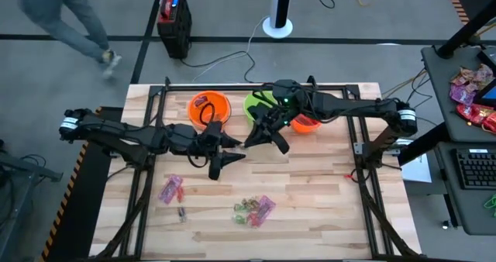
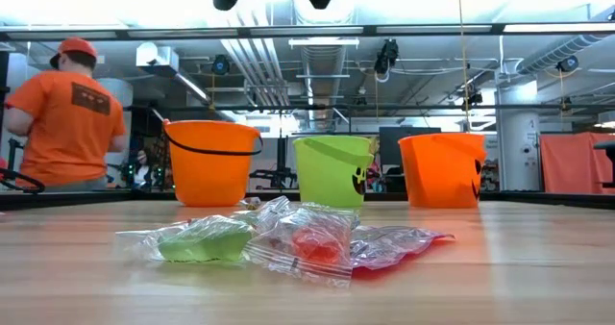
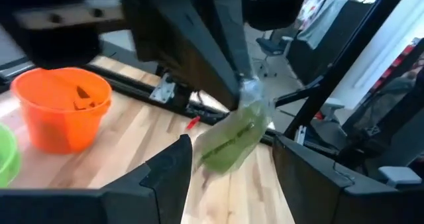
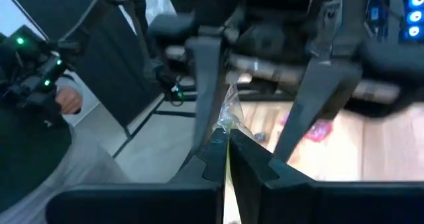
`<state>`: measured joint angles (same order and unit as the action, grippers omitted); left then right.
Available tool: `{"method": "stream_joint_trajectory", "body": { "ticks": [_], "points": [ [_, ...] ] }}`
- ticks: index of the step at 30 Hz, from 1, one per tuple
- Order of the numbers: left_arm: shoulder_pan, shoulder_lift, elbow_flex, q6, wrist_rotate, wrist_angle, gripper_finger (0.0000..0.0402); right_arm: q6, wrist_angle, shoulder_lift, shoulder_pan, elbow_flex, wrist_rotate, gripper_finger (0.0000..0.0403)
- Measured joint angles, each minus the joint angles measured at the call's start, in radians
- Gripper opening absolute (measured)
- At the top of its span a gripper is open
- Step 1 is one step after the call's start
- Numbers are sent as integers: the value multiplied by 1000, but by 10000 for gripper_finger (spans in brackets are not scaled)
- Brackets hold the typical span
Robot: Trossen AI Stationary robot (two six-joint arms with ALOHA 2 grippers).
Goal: Sort candy by brand, put in halloween buckets
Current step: Put the green gummy into the left orange bucket
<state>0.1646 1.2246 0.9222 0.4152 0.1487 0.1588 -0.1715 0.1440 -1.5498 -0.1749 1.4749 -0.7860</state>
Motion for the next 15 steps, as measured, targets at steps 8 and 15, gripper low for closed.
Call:
{"method": "stream_joint_trajectory", "body": {
  "ticks": [8,15],
  "points": [
    [-2,11,0,4,21,24,75,28,4,-12,-8,25,0,11],
    [-40,7,0,24,74,1,14,11,61,-8,-71,26,0,57]
  ]
}}
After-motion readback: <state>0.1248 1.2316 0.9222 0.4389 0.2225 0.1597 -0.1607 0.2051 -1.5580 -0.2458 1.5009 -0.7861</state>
